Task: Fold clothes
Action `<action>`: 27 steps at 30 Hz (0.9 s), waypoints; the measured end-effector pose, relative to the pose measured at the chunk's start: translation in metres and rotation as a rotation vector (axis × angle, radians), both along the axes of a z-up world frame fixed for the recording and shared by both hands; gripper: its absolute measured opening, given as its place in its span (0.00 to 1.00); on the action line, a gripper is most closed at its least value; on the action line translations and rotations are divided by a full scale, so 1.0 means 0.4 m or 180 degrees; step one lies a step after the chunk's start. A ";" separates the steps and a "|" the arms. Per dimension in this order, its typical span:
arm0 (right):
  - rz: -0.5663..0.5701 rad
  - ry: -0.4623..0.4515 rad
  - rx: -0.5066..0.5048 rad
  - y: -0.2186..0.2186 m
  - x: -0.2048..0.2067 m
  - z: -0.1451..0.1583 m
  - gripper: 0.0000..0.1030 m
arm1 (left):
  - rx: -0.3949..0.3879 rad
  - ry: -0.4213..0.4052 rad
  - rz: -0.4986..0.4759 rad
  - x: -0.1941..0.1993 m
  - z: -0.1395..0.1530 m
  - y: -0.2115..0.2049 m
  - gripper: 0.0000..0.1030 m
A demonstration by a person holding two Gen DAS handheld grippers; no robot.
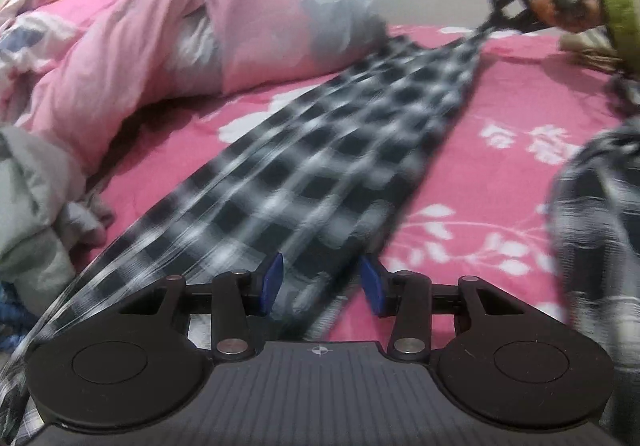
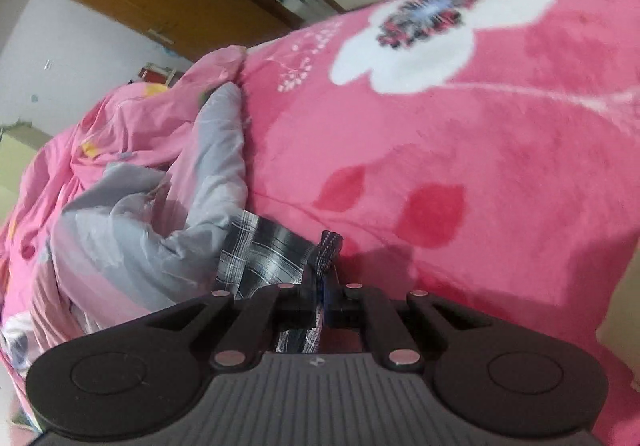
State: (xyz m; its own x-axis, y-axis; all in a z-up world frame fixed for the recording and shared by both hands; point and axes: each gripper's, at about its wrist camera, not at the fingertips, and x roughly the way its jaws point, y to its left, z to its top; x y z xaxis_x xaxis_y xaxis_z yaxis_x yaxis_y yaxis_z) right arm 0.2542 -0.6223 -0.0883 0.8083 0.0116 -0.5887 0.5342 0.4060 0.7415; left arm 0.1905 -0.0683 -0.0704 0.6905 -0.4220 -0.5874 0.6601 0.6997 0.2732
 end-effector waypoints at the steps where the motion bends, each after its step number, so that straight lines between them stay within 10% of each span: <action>1: -0.0003 0.0007 0.0005 -0.001 -0.005 -0.002 0.04 | 0.0046 0.0003 -0.0046 -0.006 -0.005 -0.003 0.42; 5: 0.0051 0.0014 -0.0036 -0.001 -0.018 0.012 0.04 | 0.0273 -0.0027 -0.0090 -0.013 -0.040 -0.017 0.39; 7: 0.0122 -0.0078 -0.0099 0.005 -0.028 0.044 0.04 | 0.0206 0.0029 -0.0060 -0.009 -0.039 -0.015 0.12; 10: 0.0221 -0.0200 -0.0225 0.015 -0.049 0.096 0.04 | 0.0094 0.0096 0.0015 -0.001 -0.024 -0.004 0.01; 20: 0.0374 0.0773 -0.0445 -0.015 -0.108 -0.041 0.07 | -0.0094 0.0533 -0.0147 -0.024 -0.020 0.041 0.01; 24: 0.0317 0.0714 -0.0831 0.005 -0.119 0.051 0.37 | -0.0344 0.0692 -0.0157 -0.018 0.015 0.069 0.18; 27: 0.0140 0.0671 -0.1649 0.049 -0.120 0.157 0.38 | -0.0575 0.0708 -0.0222 -0.030 0.050 0.099 0.26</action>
State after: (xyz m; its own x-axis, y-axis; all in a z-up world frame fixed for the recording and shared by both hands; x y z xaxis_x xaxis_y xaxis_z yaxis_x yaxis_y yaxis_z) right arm 0.2060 -0.6027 -0.0254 0.6779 -0.2910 -0.6751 0.6235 0.7142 0.3181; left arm 0.1783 -0.0285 -0.0503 0.5187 -0.5756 -0.6321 0.7381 0.6747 -0.0087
